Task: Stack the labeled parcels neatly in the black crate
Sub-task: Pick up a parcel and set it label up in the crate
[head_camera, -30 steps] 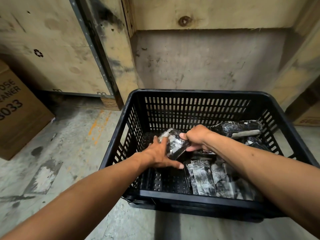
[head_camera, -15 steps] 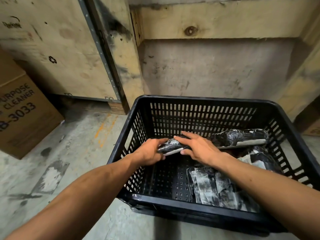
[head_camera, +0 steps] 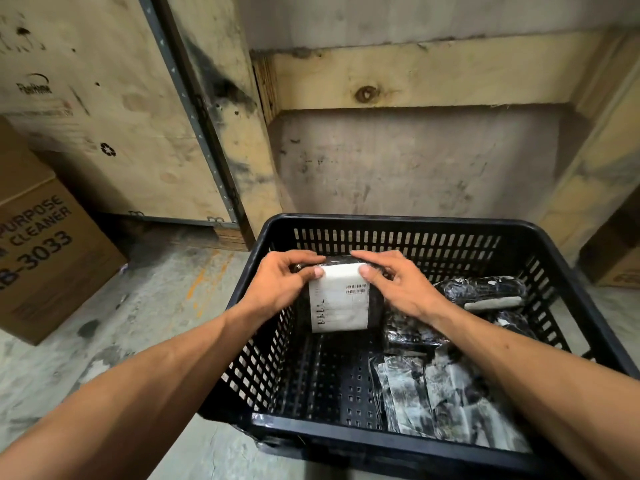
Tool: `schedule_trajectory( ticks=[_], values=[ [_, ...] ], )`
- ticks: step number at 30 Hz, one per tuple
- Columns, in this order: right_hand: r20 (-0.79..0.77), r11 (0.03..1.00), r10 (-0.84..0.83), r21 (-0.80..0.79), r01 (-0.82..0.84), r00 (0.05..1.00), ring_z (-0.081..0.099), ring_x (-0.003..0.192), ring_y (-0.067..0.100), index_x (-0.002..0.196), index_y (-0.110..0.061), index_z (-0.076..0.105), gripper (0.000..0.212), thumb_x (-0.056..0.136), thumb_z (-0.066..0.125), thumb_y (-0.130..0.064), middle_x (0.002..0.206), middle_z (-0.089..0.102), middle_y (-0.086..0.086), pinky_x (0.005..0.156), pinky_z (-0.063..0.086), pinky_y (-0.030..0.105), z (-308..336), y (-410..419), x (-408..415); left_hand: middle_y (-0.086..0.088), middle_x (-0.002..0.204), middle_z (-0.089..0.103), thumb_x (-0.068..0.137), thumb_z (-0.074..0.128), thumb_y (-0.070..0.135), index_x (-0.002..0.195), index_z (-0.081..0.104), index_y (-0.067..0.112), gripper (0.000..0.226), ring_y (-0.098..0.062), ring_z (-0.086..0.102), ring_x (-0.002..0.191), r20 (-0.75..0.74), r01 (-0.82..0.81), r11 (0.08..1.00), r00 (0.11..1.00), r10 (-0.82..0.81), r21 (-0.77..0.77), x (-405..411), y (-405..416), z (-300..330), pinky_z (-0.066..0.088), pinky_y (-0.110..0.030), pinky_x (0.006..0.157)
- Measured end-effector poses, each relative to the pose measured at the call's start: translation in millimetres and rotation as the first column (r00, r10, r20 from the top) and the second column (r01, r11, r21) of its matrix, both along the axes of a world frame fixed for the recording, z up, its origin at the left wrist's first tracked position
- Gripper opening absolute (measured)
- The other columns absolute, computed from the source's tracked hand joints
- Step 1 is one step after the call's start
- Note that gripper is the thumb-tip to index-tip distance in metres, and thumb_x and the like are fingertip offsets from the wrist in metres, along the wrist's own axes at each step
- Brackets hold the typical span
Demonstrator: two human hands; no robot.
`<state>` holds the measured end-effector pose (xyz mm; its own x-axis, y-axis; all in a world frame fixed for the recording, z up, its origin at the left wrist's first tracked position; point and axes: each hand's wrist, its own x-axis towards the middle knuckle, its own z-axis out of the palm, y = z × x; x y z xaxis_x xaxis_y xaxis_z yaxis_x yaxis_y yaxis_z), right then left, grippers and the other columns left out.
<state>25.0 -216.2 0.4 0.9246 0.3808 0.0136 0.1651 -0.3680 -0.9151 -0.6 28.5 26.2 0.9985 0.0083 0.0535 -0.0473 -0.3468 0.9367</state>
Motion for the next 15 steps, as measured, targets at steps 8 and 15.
schedule_trajectory(
  ticks=[8, 15],
  values=[
    [0.142, 0.993, -0.107, 0.059, 0.100, 0.984, 0.052, 0.118, 0.011, 0.122, -0.055, 0.069, 0.040, 0.084, 0.079, -0.047, 0.121, 0.050, -0.004, 0.104, 0.048, 0.026, 30, -10, -8, 0.001, 0.127, 0.071, 0.090, 0.075, 0.025, 0.120, 0.074, 0.031, 0.030, -0.005, 0.065, 0.115, 0.031, 0.085, 0.996, 0.996, -0.084, -0.023, -12, -9, 31, 0.051, -0.011, 0.088],
    [0.058, 0.896, -0.193, 0.418, 0.151, 0.980, 0.073, 0.093, 0.007, 0.116, -0.029, 0.075, 0.026, 0.090, 0.078, -0.024, 0.108, 0.077, -0.012, 0.072, 0.059, 0.021, 56, -3, -14, 0.016, 0.126, 0.066, 0.088, 0.079, 0.014, 0.148, 0.050, 0.033, 0.069, -0.004, 0.071, 0.107, 0.052, 0.164, 0.948, 0.986, -0.156, -0.271, -26, -31, 35, 0.059, -0.021, 0.078]
  ],
)
